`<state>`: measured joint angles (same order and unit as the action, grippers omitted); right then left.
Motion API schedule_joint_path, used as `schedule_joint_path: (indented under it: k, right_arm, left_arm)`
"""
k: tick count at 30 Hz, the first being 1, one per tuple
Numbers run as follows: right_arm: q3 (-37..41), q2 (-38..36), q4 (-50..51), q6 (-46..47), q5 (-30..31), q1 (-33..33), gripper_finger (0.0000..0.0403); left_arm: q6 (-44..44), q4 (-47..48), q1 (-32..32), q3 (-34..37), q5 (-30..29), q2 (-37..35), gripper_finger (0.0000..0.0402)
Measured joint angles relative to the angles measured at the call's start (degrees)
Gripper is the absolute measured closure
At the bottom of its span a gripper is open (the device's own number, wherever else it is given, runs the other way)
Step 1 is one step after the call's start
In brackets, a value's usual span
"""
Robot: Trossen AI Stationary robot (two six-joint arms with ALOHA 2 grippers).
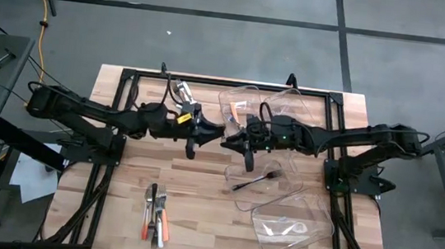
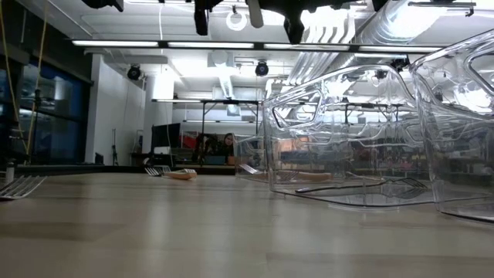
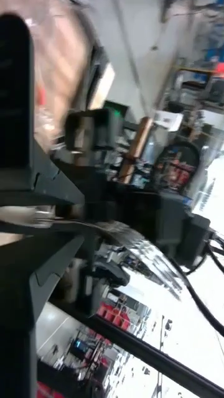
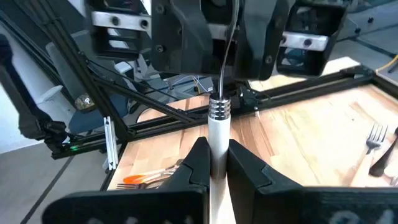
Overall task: Sort silverware by color (type)
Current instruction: Put the white fork into the bottom transparent bin
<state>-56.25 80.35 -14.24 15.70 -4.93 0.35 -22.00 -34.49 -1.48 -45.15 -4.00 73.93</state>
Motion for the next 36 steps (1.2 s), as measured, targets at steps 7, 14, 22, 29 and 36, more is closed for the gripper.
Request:
schedule_joint_path:
  k: [7,14,22,29,36]
  right_arm:
    - [0.0,-6.53,12.26,-2.81,0.03,-2.07,0.0389]
    - [0.02,-14.05,27.37,-3.34,3.4,-2.63,0.0389]
    - [2.7,-21.78,34.19,-2.48,5.61,-2.59,0.0389]
    - [14.57,-29.14,19.3,2.1,4.7,-2.57,0.0389]
    - [18.75,-30.54,9.96,2.27,3.29,-2.57,0.0389]
  left_arm:
    - [0.39,14.57,-0.01,0.0,0.88,-8.8,0.0272]
    - [0.19,24.09,-1.27,2.45,-1.45,-17.42,0.0262]
    - [-0.46,14.76,-6.06,11.05,-10.99,-22.04,0.0273]
    - [-0.36,10.27,-8.03,13.72,-11.81,-22.1,0.0283]
    - [0.24,11.27,-7.52,13.7,-11.84,-22.01,0.0286]
